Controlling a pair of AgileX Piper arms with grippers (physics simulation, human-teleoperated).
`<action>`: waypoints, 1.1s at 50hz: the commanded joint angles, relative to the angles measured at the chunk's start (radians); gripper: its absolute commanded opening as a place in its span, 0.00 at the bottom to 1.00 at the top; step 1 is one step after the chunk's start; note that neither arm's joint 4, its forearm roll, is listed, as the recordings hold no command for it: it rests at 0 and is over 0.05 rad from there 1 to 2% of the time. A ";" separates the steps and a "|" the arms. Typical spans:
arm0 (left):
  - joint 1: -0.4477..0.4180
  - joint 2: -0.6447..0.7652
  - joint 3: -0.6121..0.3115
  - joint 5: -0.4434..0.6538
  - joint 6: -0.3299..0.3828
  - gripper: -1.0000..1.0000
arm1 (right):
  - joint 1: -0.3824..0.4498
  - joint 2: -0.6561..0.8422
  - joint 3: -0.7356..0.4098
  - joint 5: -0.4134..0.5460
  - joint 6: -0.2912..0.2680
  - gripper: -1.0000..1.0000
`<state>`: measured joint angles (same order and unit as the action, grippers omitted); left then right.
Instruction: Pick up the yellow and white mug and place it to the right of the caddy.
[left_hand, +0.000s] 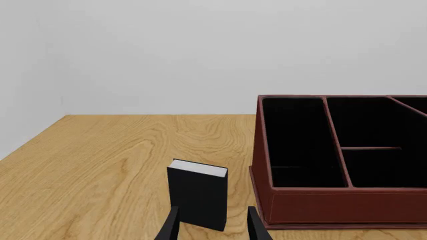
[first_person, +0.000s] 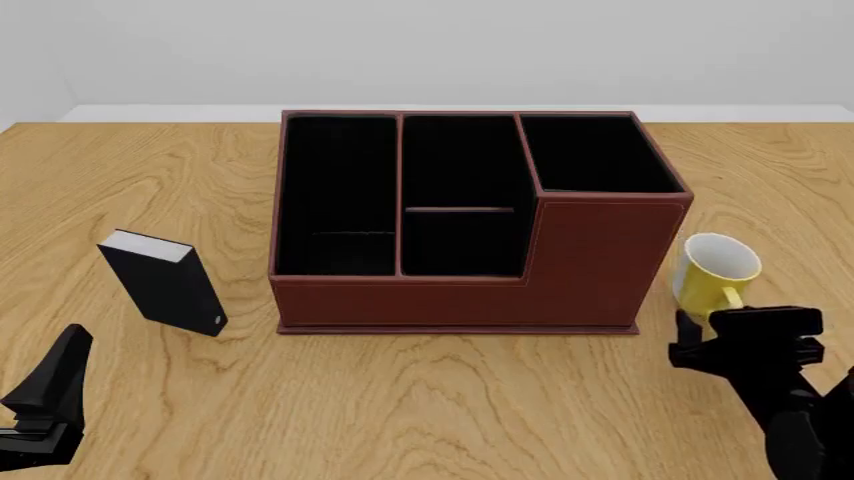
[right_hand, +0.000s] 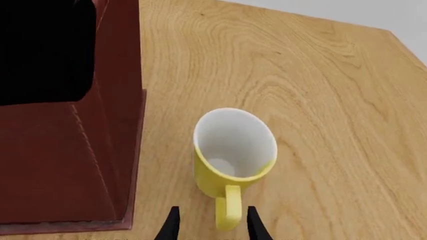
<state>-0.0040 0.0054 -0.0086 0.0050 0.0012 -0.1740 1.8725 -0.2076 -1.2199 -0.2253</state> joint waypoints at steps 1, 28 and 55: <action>0.000 0.000 0.000 0.000 0.000 1.00 | 0.000 0.009 0.003 0.000 -0.002 1.00; 0.000 0.000 0.000 0.000 0.000 1.00 | -0.011 -0.165 0.130 0.000 -0.006 1.00; 0.000 0.000 0.000 0.000 0.000 1.00 | -0.007 -0.277 0.207 0.002 0.005 1.00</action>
<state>-0.0039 0.0054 -0.0086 0.0050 0.0012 -0.1802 1.6278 -0.0178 -1.2196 -0.2228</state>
